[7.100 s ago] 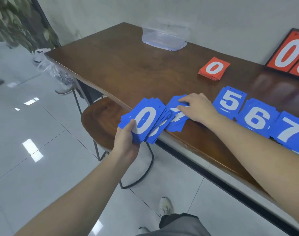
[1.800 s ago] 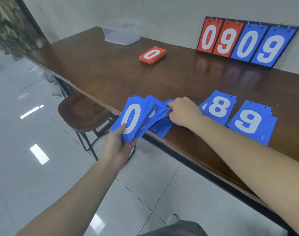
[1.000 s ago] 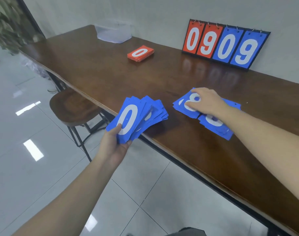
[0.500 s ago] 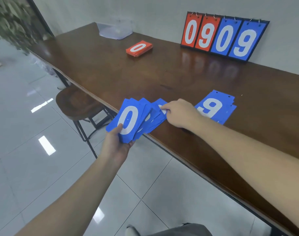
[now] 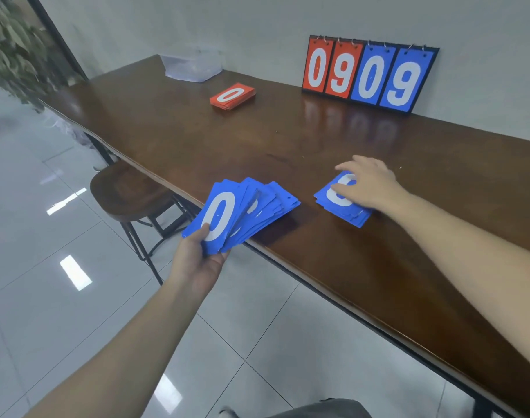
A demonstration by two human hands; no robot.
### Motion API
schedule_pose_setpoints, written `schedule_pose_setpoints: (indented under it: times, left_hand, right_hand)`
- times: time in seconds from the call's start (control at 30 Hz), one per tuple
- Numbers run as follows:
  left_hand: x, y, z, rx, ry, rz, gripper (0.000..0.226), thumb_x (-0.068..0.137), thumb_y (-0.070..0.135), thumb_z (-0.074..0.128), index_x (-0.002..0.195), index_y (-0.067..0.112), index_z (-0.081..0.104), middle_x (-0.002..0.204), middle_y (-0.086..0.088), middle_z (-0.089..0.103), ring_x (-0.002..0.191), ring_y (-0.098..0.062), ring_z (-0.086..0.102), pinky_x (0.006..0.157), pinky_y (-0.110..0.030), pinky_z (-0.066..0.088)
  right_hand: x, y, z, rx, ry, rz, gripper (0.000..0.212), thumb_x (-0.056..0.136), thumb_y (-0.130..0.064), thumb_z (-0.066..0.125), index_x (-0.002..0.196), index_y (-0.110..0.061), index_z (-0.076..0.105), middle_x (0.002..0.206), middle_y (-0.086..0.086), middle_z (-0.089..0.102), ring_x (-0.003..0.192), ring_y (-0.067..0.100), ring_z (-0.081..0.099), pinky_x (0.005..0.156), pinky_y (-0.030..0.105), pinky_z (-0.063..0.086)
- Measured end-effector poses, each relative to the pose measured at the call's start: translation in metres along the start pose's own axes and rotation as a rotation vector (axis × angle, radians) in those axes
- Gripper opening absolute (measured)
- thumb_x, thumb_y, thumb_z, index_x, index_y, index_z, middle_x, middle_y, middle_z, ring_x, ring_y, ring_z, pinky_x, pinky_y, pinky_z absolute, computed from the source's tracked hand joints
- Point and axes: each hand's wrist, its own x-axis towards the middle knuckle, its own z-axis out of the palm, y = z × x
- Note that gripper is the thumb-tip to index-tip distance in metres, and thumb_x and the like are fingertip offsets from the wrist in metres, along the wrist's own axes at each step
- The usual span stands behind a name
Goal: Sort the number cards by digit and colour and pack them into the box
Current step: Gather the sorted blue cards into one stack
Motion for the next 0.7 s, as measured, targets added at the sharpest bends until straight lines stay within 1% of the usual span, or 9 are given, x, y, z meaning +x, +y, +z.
schedule_pose_setpoints:
  times: [0.1,0.2,0.3,0.37,0.4,0.5,0.57,0.63,0.7]
  left_hand:
    - [-0.005,-0.007,0.005,-0.027,-0.024,-0.023,0.021,0.102,0.009,0.052,0.123,0.006,0.057,0.114,-0.013,0.074,0.101,-0.028,0.074,0.092,-0.043,0.057]
    - [-0.009,-0.014,0.008,-0.007,-0.043,-0.039,0.019,0.103,0.01,0.051,0.121,0.007,0.056,0.115,-0.013,0.074,0.102,-0.027,0.073,0.097,-0.043,0.055]
    - [-0.008,-0.019,0.006,0.011,-0.043,-0.029,0.022,0.103,0.011,0.051,0.125,0.01,0.056,0.119,-0.011,0.073,0.105,-0.027,0.072,0.097,-0.043,0.055]
    - [-0.007,-0.019,0.004,0.02,-0.039,-0.018,0.023,0.103,0.011,0.051,0.126,0.011,0.057,0.118,-0.01,0.073,0.105,-0.026,0.073,0.097,-0.043,0.055]
    - [-0.007,-0.018,0.003,0.028,-0.038,-0.011,0.023,0.103,0.012,0.05,0.125,0.012,0.057,0.118,-0.008,0.074,0.105,-0.025,0.073,0.097,-0.043,0.055]
    - [-0.006,-0.016,0.0,0.09,-0.019,0.022,0.021,0.103,0.012,0.05,0.121,0.016,0.06,0.113,-0.004,0.075,0.103,-0.023,0.073,0.099,-0.043,0.054]
    - [-0.005,-0.013,-0.001,0.142,-0.008,0.057,0.022,0.103,0.012,0.049,0.122,0.018,0.061,0.111,-0.001,0.076,0.101,-0.023,0.074,0.096,-0.043,0.055]
    - [-0.003,-0.008,-0.001,0.15,0.0,0.078,0.023,0.103,0.011,0.049,0.122,0.017,0.061,0.111,-0.002,0.076,0.099,-0.024,0.074,0.095,-0.046,0.056]
    - [-0.001,-0.002,-0.001,0.122,-0.001,0.082,0.024,0.103,0.009,0.05,0.123,0.015,0.06,0.111,-0.004,0.076,0.098,-0.025,0.075,0.096,-0.049,0.055]
  right_hand:
    - [-0.002,0.025,-0.004,-0.034,-0.108,0.124,0.066,0.088,-0.069,0.056,0.147,-0.045,0.043,0.165,-0.001,0.026,0.15,0.032,0.02,0.12,0.045,0.023]
    - [-0.016,0.018,0.004,-0.136,-0.133,0.071,0.06,0.092,-0.073,0.042,0.146,-0.047,0.044,0.16,0.0,0.035,0.144,0.033,0.028,0.116,0.043,0.029]
    - [-0.034,-0.011,0.013,-0.201,-0.142,-0.034,0.043,0.101,-0.06,0.028,0.122,-0.037,0.058,0.132,0.002,0.054,0.116,0.031,0.038,0.104,0.042,0.037]
    - [-0.044,-0.034,0.018,-0.218,-0.147,-0.069,0.035,0.105,-0.044,0.024,0.107,-0.026,0.055,0.121,0.006,0.058,0.102,0.029,0.037,0.101,0.04,0.037]
    - [-0.048,-0.046,0.02,-0.183,-0.137,-0.077,0.034,0.106,-0.036,0.023,0.108,-0.023,0.055,0.119,0.007,0.059,0.101,0.029,0.039,0.1,0.038,0.035]
    - [-0.063,-0.081,0.027,-0.062,-0.116,-0.106,0.043,0.107,-0.017,0.02,0.128,-0.013,0.057,0.119,0.004,0.059,0.104,0.025,0.045,0.103,0.037,0.031]
    - [-0.071,-0.094,0.034,-0.006,-0.106,-0.136,0.045,0.107,-0.013,0.021,0.132,-0.011,0.057,0.123,0.002,0.057,0.107,0.025,0.045,0.102,0.038,0.031]
    - [-0.07,-0.096,0.044,0.037,-0.134,-0.166,0.046,0.106,-0.014,0.024,0.142,-0.015,0.053,0.132,-0.001,0.056,0.12,0.027,0.044,0.104,0.037,0.034]
    - [-0.065,-0.09,0.048,0.084,-0.119,-0.169,0.048,0.105,-0.024,0.032,0.152,-0.025,0.041,0.148,-0.003,0.049,0.137,0.027,0.035,0.111,0.037,0.033]
